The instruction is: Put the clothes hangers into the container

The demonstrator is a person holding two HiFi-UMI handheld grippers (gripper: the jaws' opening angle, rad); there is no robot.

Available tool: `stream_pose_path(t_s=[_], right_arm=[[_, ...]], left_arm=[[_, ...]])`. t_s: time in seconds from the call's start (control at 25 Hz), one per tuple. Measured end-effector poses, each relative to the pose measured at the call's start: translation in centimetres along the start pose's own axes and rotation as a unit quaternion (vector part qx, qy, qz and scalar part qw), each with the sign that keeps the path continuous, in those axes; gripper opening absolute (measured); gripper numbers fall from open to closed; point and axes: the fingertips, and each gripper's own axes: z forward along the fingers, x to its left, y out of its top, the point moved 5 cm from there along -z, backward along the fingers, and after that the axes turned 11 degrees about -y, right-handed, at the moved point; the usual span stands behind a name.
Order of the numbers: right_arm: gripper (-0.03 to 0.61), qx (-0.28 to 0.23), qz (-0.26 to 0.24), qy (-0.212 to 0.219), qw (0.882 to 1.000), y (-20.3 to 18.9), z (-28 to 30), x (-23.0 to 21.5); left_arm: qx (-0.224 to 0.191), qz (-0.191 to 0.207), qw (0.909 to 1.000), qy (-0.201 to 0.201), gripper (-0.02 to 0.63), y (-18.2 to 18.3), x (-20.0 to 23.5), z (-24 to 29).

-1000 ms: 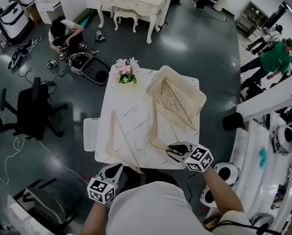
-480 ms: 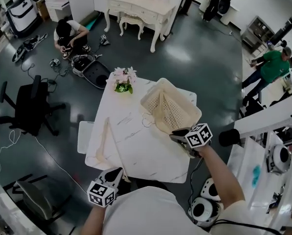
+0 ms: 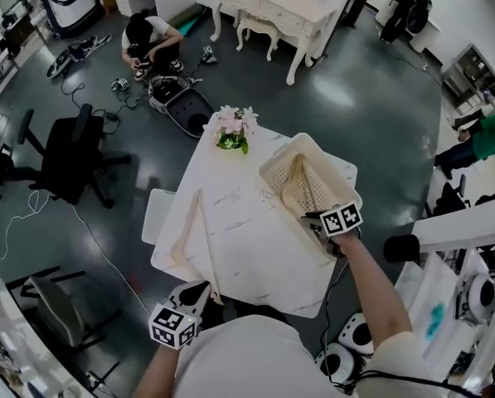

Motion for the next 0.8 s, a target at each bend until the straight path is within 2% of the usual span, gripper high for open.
stream_pose_path(t_s=[0.12, 0.28, 0.4, 0.52, 0.6, 0.8], right_arm=[[0.097, -0.004, -0.019, -0.014, 1.0, -0.1, 0.5, -0.2], [0.125, -0.022, -0.077, -0.053, 0.995, 0.3, -0.2, 0.4], [0.137, -0.041, -0.132, -0.082, 0.987, 0.7, -1.5, 1.4], [0.136, -0.084, -0.171, -0.107, 0.976, 1.1, -3.4, 3.1], [0.129, -0.114, -0.173, -0.102, 0.973, 1.0, -4.7, 4.8], [0.092, -0.167, -0.136, -0.058, 0.975, -0.3, -6.9, 9.8]], left_arm=[[-0.003, -0.004, 1.0, 0.006, 0.008, 0.0, -0.1, 0.1], [-0.003, -0.003, 1.0, 0.005, 0.008, -0.1, -0.3, 0.1], [-0.001, 0.0, 1.0, 0.0, 0.008, 0.0, -0.2, 0.1], [-0.005, 0.005, 1.0, -0.006, 0.008, 0.1, -0.2, 0.0], [-0.008, 0.009, 0.9999, -0.011, 0.008, 0.1, -0.1, -0.1], [-0.011, 0.021, 0.9994, -0.025, 0.008, 0.8, -0.2, -0.1]])
